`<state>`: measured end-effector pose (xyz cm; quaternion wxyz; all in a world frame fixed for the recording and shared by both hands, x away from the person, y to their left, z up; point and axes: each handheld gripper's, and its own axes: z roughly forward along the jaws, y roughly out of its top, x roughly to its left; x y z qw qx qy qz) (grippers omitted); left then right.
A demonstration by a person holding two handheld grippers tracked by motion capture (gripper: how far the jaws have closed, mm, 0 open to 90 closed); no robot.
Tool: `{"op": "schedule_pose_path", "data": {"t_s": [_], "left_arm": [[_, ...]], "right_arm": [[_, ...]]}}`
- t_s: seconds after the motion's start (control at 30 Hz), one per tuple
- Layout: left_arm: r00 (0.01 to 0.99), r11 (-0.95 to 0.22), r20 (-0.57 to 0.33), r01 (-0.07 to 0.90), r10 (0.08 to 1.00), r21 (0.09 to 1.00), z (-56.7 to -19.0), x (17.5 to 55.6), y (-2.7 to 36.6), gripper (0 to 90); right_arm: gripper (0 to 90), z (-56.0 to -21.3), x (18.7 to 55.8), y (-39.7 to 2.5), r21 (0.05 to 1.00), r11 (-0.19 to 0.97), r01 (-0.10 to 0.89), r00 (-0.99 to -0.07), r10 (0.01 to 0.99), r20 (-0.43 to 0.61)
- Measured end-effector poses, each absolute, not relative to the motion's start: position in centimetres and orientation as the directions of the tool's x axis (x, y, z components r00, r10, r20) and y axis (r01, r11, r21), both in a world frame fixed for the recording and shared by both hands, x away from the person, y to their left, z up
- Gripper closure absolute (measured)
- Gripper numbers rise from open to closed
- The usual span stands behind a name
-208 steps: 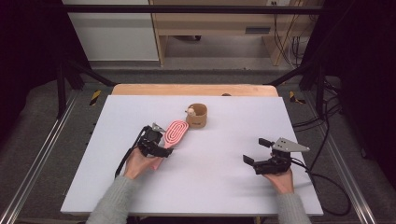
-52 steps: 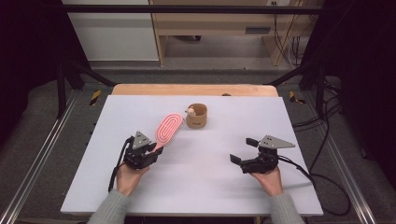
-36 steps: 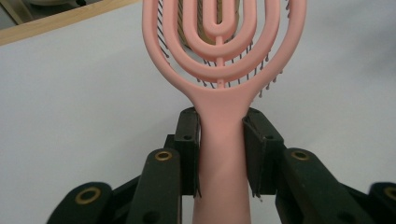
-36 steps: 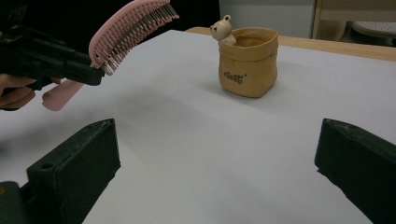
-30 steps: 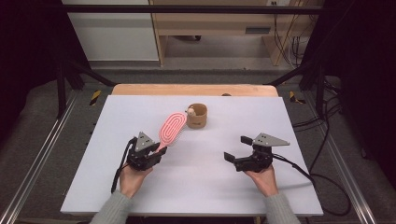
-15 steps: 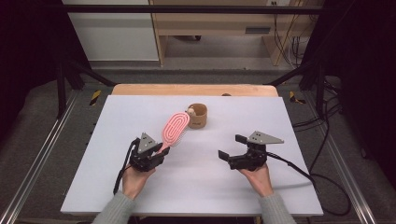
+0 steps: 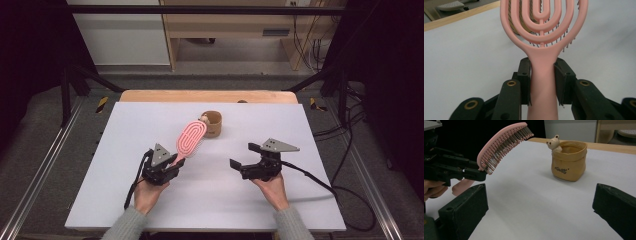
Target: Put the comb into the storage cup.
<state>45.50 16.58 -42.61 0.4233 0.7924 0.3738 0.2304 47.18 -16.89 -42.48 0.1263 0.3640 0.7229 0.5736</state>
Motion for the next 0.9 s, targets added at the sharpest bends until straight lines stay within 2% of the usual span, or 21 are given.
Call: {"op": "schedule_pose_path", "data": {"t_s": [0.9], "left_arm": [[0.625,-0.358,0.052,0.374,0.779,0.856,-42.0,45.2,15.3,69.1]], "right_arm": [[0.5,-41.3,47.9,-15.4,0.92,0.051,0.389,-0.709,0.654,0.264]]}}
